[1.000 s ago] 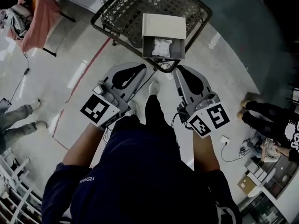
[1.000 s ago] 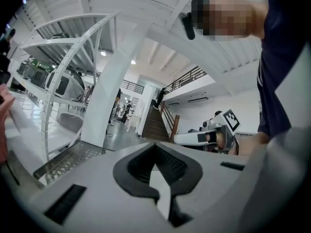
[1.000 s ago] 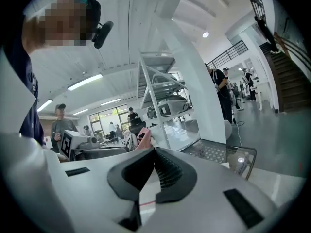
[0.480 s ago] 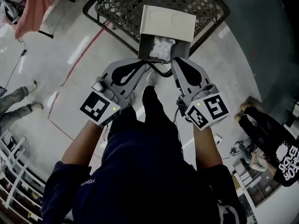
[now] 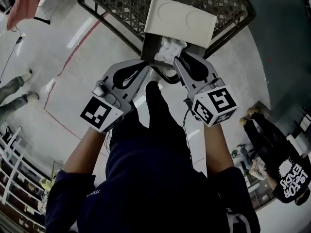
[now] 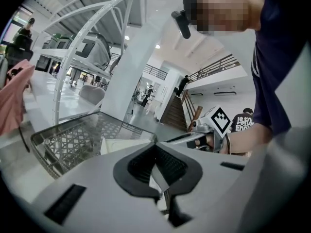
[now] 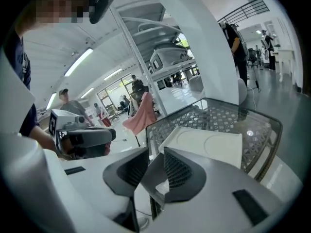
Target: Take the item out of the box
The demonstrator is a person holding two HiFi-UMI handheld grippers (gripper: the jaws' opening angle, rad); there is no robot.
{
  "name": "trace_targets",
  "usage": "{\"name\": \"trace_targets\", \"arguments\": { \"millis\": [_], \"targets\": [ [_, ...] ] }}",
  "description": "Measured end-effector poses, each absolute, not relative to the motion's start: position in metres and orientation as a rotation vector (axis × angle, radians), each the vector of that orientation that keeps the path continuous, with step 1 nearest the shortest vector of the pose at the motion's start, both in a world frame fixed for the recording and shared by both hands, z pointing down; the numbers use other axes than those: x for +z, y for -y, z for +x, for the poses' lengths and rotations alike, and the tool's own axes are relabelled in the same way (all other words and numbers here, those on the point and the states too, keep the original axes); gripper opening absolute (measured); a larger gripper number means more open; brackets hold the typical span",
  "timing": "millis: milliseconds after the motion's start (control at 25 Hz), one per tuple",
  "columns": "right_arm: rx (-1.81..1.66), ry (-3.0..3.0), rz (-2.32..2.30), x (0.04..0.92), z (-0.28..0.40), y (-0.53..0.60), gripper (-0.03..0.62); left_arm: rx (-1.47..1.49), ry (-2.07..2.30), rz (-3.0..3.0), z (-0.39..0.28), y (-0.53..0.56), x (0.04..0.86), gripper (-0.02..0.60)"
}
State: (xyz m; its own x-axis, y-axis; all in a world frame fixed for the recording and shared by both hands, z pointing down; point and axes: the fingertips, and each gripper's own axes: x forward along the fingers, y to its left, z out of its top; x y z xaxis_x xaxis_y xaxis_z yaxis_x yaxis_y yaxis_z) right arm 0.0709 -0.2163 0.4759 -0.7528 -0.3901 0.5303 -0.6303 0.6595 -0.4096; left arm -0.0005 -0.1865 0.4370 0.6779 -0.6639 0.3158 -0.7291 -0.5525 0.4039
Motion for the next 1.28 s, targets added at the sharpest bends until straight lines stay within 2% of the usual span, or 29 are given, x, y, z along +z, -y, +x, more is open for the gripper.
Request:
{"name": "trace_targets", "arguments": {
  "millis": [440,1280],
  "targets": [
    [0.710,2.268,0.552,0.571,0.064,0.214,0.210,0.165,1.101,2.304,0.000,0.196,0.482,0.006],
    [0.502,1.962,0.450,0.655,0.069,0.210,0.245,0.144,1.103,2.202,-0.006,0.193,0.522,0.006]
  ]
}}
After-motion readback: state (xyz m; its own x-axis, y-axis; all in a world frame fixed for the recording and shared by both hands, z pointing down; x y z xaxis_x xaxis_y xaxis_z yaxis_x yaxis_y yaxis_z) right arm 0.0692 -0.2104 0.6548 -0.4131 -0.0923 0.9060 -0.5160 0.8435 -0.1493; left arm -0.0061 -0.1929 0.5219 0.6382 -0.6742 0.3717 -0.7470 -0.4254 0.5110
